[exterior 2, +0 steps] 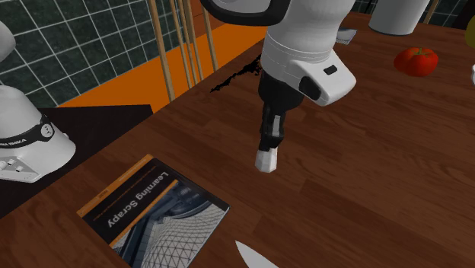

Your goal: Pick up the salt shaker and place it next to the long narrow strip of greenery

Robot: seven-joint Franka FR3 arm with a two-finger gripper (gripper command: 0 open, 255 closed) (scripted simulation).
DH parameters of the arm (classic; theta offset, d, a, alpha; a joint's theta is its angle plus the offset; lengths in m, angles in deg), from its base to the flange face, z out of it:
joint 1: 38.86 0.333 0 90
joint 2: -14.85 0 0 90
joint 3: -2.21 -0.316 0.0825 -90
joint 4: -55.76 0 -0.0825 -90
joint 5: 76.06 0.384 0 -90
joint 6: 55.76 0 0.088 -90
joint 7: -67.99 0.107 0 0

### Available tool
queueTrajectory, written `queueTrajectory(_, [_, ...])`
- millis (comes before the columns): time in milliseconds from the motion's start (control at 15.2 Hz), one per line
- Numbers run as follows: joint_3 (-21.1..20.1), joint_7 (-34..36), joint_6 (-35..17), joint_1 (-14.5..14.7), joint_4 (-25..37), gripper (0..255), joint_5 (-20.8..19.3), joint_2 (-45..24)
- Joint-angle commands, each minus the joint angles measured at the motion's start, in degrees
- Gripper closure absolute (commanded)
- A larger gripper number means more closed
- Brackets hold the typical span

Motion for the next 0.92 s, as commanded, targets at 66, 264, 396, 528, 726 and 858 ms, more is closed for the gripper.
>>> queueTrajectory(66, [0.0, 0.0, 0.0, 0.0, 0.0, 255, 0.0, 0.0])
queueTrajectory(264, [0.0, 0.0, 0.0, 0.0, 0.0, 255, 0.0, 0.0])
queueTrajectory(396, [0.0, 0.0, 0.0, 0.0, 0.0, 255, 0.0, 0.0])
queueTrajectory(528, [0.0, 0.1, 0.6, 0.0, 0.4, 255, -0.1, 0.2])
queueTrajectory(726, [0.1, 0.3, 2.6, 0.0, 1.6, 255, -0.2, 0.9])
queueTrajectory(858, [0.1, 0.4, 3.9, 0.0, 2.6, 255, -0.4, 1.4])
